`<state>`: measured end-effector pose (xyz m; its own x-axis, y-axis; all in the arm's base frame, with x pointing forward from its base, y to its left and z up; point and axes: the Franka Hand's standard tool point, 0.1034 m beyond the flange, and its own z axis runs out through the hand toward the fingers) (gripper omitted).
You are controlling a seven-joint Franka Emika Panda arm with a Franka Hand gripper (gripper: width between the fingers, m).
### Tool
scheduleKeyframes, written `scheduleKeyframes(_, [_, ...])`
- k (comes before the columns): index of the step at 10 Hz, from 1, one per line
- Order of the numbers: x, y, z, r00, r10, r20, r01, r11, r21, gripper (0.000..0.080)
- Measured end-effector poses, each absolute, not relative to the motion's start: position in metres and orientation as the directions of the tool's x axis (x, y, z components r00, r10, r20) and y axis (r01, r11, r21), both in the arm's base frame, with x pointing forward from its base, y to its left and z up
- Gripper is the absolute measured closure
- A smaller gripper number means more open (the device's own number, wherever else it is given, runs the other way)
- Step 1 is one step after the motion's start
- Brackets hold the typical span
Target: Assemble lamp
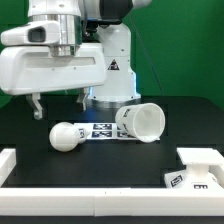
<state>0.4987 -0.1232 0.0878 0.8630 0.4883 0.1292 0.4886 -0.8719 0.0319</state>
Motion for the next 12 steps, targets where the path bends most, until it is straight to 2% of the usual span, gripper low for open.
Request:
scheduleKeyframes(2, [0.497, -0.119, 0.086, 0.965, 0.245, 0.092, 0.252, -0.966, -0.065, 0.0100])
scheduleKeyframes(6, [0.500, -0.114, 0.086, 0.994, 0.049, 0.100, 0.059, -0.993, -0.098, 0.0100])
scheduleKeyframes(8, [0.495, -0.115, 0.085, 0.979, -0.199, -0.047, -0.204, -0.968, -0.149, 0.0100])
scheduleKeyframes(9, [0.504, -0.116, 0.088, 0.957, -0.274, -0.091, -0.286, -0.947, -0.148, 0.0100])
scheduleKeyframes(12, [0.497, -0.118, 0.074, 0.833, -0.527, -0.167, -0.552, -0.810, -0.199, 0.0100])
